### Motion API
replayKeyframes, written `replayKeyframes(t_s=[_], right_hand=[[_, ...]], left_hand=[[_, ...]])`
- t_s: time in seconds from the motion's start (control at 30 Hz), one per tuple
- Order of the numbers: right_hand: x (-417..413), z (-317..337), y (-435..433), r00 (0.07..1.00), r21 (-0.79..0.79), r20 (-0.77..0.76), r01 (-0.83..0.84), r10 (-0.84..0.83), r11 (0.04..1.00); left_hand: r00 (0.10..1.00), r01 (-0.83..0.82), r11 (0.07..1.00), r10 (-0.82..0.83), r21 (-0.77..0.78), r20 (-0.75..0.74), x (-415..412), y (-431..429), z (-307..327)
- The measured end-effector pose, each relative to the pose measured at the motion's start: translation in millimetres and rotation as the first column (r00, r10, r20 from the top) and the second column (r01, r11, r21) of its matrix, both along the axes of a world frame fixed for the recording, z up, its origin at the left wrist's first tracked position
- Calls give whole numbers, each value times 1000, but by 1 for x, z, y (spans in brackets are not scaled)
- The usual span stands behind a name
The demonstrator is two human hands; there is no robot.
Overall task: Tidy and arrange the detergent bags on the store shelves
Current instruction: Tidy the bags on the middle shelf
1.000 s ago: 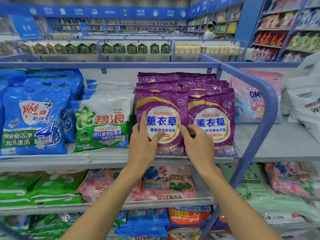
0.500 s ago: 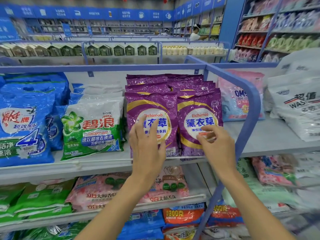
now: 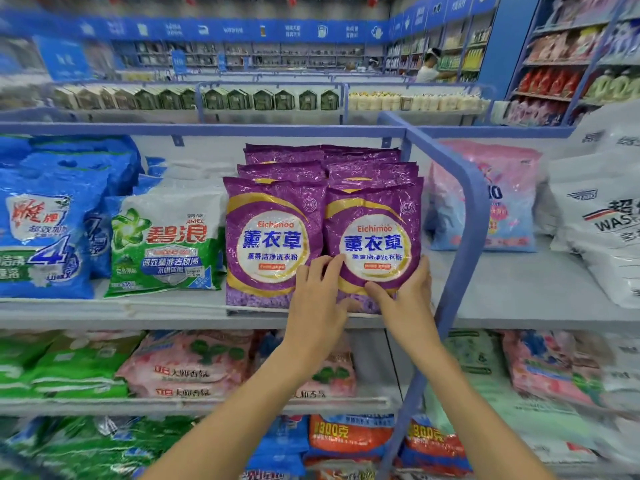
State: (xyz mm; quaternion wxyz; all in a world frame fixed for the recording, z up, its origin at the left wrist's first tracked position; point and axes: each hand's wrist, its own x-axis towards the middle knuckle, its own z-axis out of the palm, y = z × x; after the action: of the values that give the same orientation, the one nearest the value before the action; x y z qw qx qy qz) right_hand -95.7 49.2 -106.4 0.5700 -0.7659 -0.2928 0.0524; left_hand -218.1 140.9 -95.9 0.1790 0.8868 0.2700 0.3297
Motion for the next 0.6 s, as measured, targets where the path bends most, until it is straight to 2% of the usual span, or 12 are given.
replayKeyframes(t_s=[0.13, 0.23, 0.53, 0.6], right_hand=[[2, 2, 10, 1000, -28, 26, -5, 6, 1000], [-1, -2, 6, 993, -67, 112, 28, -20, 997], [-6, 2, -17, 977, -230, 215, 57, -6, 972], [-7, 1, -23, 961, -238, 275, 73, -5, 968]], left_hand=[[997, -78, 997, 78, -4, 25, 11, 1, -3], [994, -110, 993, 109, 42, 31, 13, -1, -7], [998, -57, 994, 55, 95, 20, -3, -16, -18], [999, -29, 995, 27, 98, 22, -8, -20, -20]])
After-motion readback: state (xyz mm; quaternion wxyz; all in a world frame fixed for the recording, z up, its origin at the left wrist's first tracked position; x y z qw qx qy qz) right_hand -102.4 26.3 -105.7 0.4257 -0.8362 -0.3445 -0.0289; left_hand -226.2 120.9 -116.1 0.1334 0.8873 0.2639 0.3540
